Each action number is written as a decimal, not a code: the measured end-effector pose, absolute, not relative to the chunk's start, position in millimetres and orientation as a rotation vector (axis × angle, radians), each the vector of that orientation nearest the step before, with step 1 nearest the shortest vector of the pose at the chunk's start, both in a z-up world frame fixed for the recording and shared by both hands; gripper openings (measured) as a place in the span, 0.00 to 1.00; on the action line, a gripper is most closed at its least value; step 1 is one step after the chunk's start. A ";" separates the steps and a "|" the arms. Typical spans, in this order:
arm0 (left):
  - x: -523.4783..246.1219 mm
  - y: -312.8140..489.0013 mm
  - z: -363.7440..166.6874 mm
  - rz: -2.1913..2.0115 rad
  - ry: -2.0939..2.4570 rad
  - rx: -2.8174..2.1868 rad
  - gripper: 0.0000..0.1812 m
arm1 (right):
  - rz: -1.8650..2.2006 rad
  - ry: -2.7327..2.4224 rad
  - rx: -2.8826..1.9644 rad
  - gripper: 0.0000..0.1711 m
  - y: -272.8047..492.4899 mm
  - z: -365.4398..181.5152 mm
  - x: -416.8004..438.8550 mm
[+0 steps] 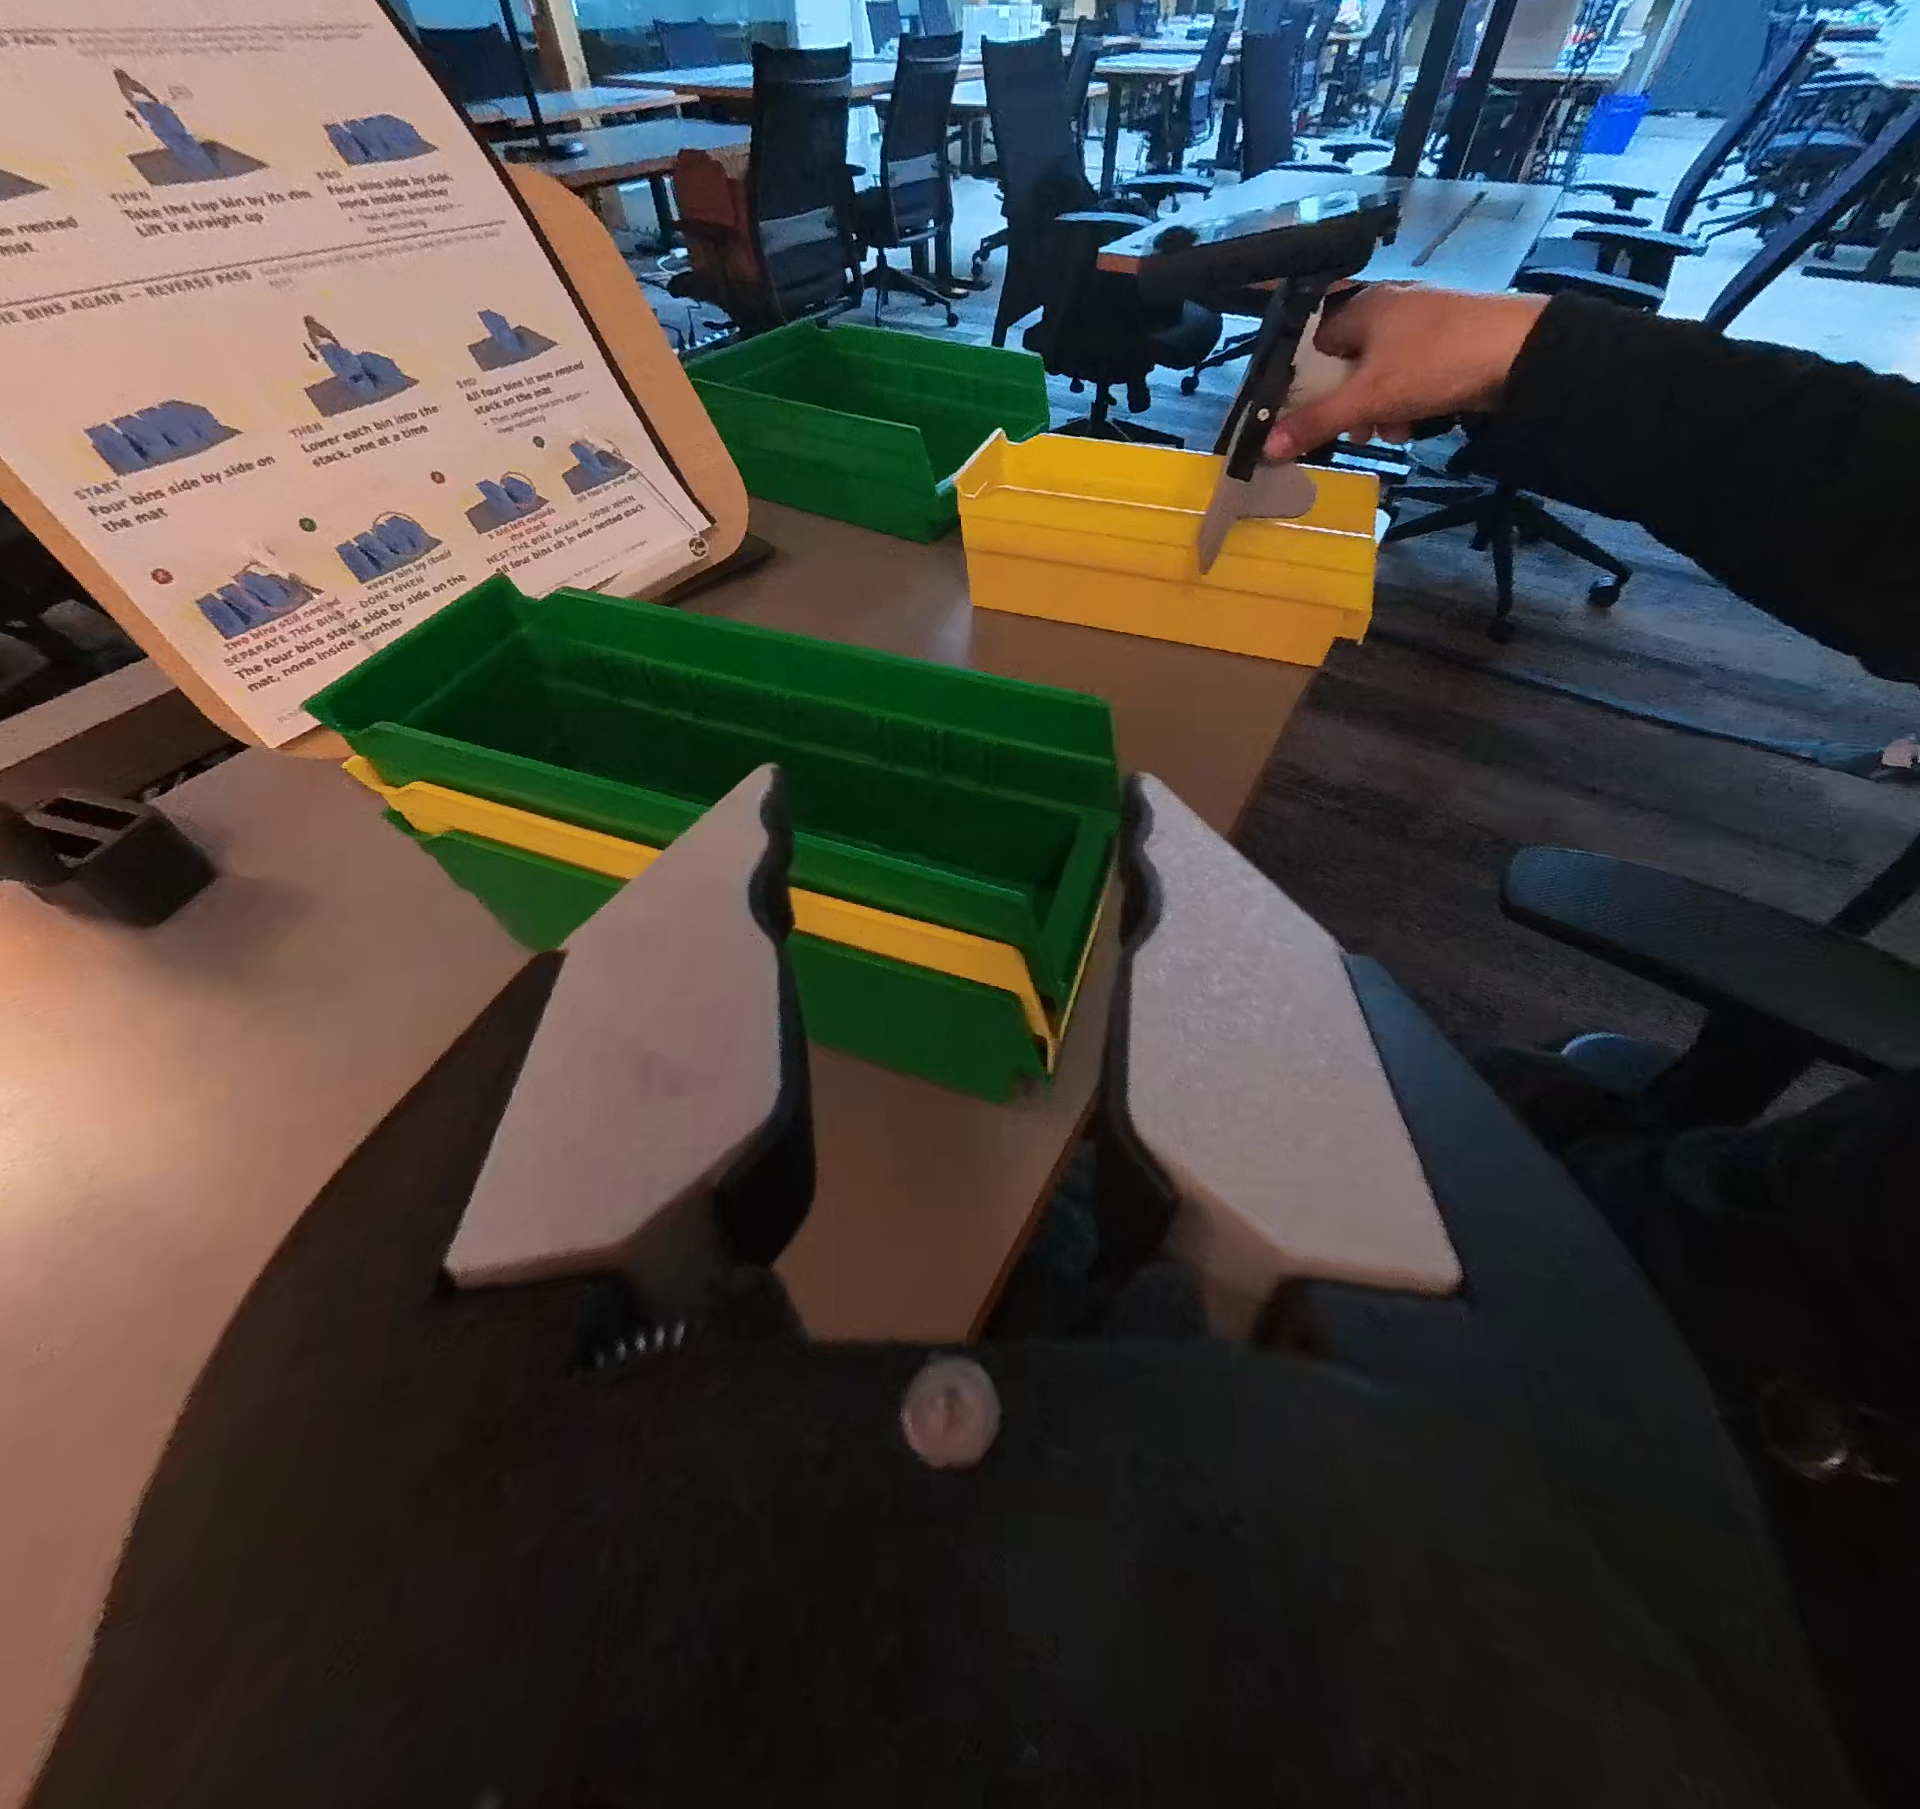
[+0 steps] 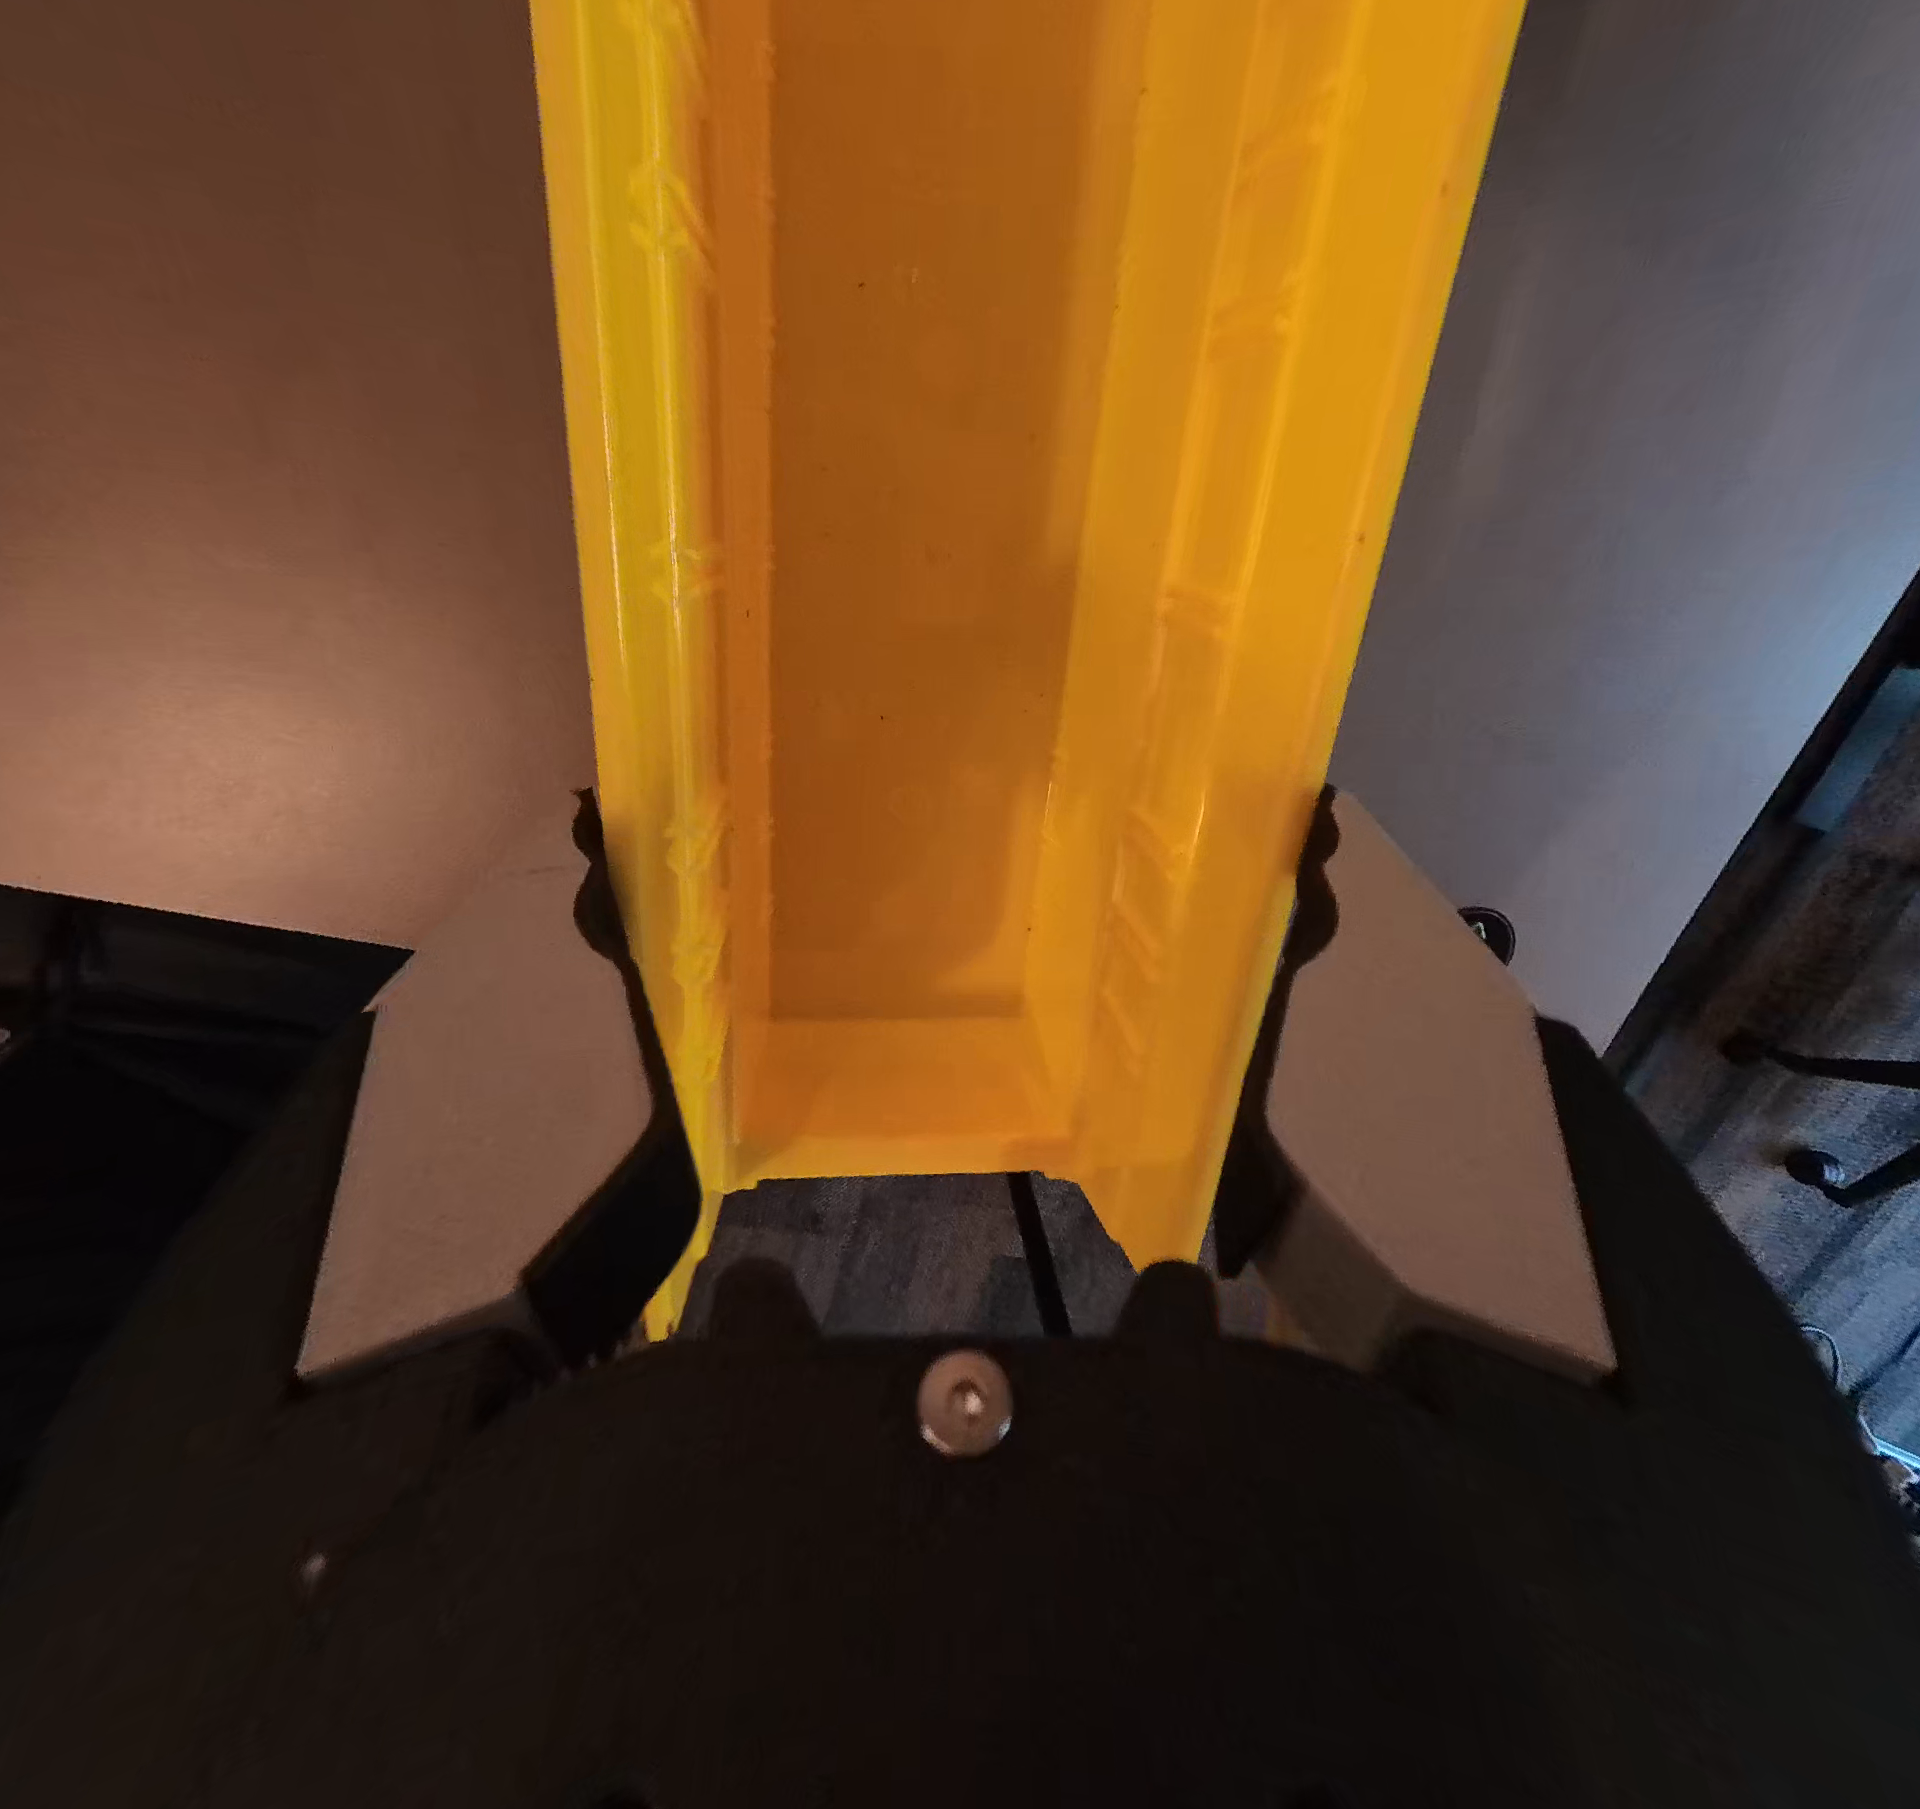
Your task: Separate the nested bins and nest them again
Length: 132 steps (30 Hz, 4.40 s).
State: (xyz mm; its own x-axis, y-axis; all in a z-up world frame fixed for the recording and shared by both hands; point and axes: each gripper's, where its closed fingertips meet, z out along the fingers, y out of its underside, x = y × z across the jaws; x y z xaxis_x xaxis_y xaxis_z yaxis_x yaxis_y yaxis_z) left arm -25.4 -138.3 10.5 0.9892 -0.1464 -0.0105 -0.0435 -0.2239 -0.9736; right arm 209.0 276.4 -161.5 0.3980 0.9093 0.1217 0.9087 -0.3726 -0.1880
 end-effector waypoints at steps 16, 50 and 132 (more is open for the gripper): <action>-38.4 -135.2 6.2 -0.078 0.092 -1.804 0.31 | 0.070 -1.608 -2.410 0.61 280.3 -155.4 208.9; -33.9 -135.1 3.8 -0.081 0.108 -1.818 0.32 | 0.096 -1.487 -2.529 0.75 284.0 -162.4 204.9; -62.2 -147.3 1.3 -0.033 0.029 -1.819 0.34 | 1.426 -1.576 -2.286 0.57 -26.4 25.8 -79.8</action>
State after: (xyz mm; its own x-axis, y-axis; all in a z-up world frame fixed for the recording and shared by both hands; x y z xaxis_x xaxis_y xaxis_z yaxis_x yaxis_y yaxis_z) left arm -62.2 -147.3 1.3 0.9993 -0.0371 0.0073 -0.0020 -0.2459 -0.9693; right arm -79.8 -26.4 25.8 0.0728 0.7488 -0.6588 0.7300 -0.4901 -0.4763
